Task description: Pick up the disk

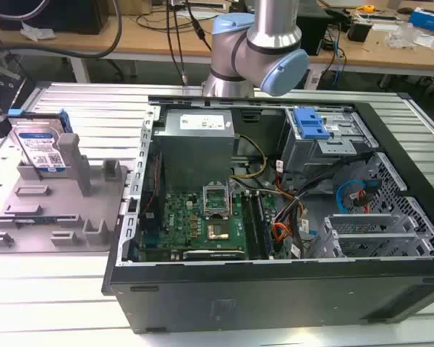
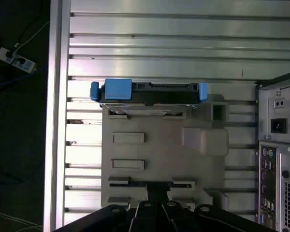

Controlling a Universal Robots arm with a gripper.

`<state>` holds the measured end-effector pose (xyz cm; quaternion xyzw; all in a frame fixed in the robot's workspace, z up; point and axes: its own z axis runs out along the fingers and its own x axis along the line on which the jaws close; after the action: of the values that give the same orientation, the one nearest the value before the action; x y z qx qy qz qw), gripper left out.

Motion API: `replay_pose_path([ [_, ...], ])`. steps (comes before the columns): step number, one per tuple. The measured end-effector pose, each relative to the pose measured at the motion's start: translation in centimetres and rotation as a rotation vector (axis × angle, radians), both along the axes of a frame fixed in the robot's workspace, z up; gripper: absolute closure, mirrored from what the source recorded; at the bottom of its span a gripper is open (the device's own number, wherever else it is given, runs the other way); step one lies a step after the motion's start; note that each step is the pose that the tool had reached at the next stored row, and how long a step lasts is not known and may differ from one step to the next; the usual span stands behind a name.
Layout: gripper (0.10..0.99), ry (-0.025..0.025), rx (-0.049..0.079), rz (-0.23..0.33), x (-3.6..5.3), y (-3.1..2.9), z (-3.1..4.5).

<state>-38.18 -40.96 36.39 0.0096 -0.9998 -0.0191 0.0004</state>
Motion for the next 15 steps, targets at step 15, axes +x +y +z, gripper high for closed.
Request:
replay_pose_path([
  [15, 0.980, 0.0000, 0.000, 0.157, 0.00, 0.00, 0.00],
])
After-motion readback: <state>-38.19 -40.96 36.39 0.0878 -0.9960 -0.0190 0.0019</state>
